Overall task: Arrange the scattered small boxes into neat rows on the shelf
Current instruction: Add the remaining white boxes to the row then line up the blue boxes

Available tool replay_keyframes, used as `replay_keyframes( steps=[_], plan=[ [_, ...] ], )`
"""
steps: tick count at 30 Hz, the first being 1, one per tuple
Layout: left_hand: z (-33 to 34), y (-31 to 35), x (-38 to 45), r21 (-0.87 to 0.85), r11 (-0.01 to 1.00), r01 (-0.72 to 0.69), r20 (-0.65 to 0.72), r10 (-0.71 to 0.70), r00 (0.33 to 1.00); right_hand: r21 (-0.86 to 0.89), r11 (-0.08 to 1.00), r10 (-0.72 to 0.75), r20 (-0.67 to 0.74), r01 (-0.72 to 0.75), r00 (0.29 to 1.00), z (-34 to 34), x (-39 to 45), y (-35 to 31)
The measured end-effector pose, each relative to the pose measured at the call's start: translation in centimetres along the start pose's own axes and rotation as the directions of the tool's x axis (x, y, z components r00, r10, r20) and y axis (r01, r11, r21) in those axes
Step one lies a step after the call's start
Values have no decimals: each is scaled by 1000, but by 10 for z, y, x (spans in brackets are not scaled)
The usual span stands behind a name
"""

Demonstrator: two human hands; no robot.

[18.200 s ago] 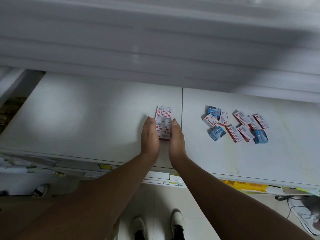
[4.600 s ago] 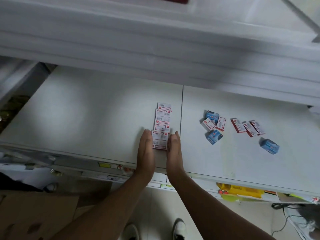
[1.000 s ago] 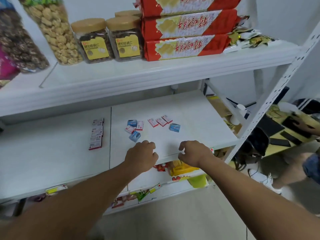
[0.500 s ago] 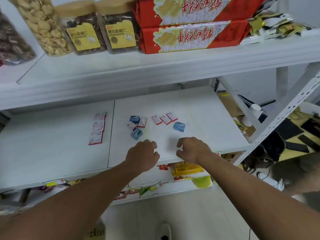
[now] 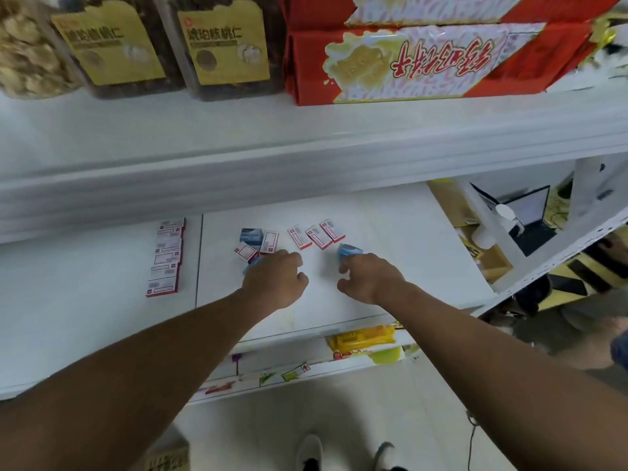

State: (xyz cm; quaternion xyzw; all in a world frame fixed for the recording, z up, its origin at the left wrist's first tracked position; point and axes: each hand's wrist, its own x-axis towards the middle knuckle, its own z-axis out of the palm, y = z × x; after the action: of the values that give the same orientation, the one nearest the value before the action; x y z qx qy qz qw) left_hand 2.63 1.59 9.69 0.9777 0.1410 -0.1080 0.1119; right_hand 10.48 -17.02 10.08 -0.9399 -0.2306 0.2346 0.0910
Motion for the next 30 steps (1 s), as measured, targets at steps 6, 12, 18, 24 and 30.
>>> replay_keyframes(
  steps=[6, 12, 18, 24, 30],
  plan=[
    [2, 13, 12, 21, 998, 67, -20, -67, 998, -2, 996, -86, 29, 86, 996, -9, 26, 9],
    [11, 30, 0, -35, 978, 207, -21, -208, 978, -40, 985, -165, 110, 170, 980, -22, 40, 29],
    [19, 52, -14, -108, 936, 336, 23, -335, 942, -77, 962, -249, 146, 262, 957, -33, 51, 47],
    [23, 61, -19, -105, 928, 357, 8, -358, 934, -75, 958, -264, 142, 277, 954, -40, 55, 58],
    [17, 54, -9, -94, 944, 316, 3, -317, 948, -73, 971, -217, 127, 228, 968, -39, 54, 57]
  ],
)
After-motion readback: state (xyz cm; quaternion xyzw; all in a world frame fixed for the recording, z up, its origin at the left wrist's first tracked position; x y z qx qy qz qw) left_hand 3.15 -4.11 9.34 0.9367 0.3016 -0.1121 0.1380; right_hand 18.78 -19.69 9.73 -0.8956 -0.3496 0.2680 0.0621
